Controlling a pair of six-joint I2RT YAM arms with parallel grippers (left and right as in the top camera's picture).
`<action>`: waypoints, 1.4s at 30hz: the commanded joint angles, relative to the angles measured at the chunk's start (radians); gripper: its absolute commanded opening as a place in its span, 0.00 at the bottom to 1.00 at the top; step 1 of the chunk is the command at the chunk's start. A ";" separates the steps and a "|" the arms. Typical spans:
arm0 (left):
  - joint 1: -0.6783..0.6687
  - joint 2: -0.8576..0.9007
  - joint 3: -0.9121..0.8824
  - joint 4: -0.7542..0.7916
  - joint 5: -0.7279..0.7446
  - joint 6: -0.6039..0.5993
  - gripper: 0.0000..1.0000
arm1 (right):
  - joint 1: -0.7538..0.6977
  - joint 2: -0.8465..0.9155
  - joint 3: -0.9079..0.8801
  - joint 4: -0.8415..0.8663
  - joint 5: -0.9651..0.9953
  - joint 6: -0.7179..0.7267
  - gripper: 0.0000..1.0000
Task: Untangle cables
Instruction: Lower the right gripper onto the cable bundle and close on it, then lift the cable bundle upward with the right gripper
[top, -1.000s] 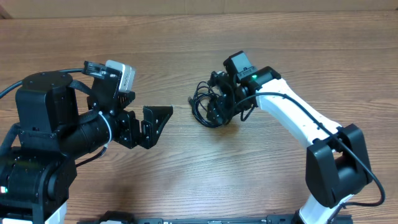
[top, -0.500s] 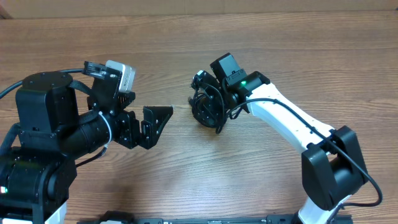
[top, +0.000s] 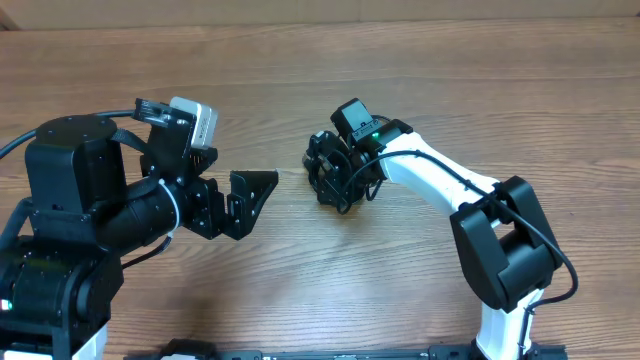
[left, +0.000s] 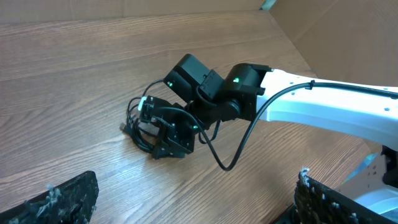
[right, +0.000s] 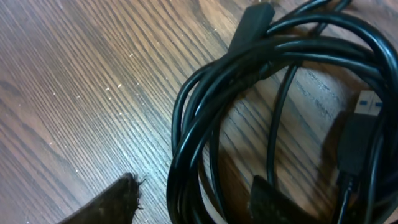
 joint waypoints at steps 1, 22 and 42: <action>0.005 -0.008 0.024 0.001 0.012 -0.011 1.00 | 0.006 0.021 -0.002 0.016 -0.002 -0.007 0.43; 0.005 -0.008 0.024 0.004 -0.019 -0.010 1.00 | 0.023 0.038 0.047 -0.015 0.035 0.031 0.04; 0.005 -0.008 0.024 0.013 -0.013 -0.010 0.99 | 0.020 -0.098 0.497 -0.285 0.293 0.110 0.04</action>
